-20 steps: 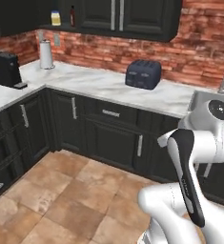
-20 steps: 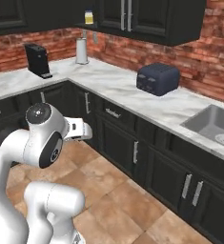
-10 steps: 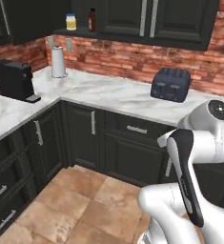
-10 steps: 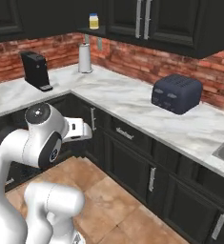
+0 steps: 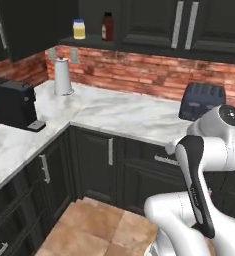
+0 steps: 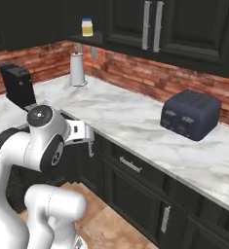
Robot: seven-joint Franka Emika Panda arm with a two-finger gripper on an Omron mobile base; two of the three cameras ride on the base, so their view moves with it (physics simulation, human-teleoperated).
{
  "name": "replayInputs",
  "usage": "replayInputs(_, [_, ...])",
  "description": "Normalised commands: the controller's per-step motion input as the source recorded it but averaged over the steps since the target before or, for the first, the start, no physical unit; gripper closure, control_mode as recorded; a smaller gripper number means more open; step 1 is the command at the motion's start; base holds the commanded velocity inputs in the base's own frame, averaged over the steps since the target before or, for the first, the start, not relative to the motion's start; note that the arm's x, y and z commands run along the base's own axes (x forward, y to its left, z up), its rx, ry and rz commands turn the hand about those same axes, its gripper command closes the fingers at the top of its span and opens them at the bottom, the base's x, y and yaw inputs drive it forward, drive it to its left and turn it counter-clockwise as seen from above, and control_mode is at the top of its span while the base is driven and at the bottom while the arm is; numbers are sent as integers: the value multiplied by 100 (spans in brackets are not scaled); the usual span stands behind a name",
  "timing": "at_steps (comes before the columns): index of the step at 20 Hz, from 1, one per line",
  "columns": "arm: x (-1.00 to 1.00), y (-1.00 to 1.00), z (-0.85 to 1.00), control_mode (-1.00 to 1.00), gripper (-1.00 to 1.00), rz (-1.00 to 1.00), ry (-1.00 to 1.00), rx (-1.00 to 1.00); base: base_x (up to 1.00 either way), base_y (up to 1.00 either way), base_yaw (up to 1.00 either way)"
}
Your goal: Collect the paprika, mayonnaise, and shaker from the cabinet and place them next to the stove.
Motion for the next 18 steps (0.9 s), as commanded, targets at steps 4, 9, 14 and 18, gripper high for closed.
replayInputs(4, [0, 0, 0, 100, -100, 0, 0, 0, 100, 46, -23])
replayInputs(9, [0, 0, 0, 100, -100, 0, 0, 0, 97, 26, -22])
replayInputs(14, [0, 0, 0, 100, -100, 0, 0, 0, 72, 15, -28])
replayInputs(18, [0, 0, 0, 100, -100, 0, 0, 0, 63, 44, -32])
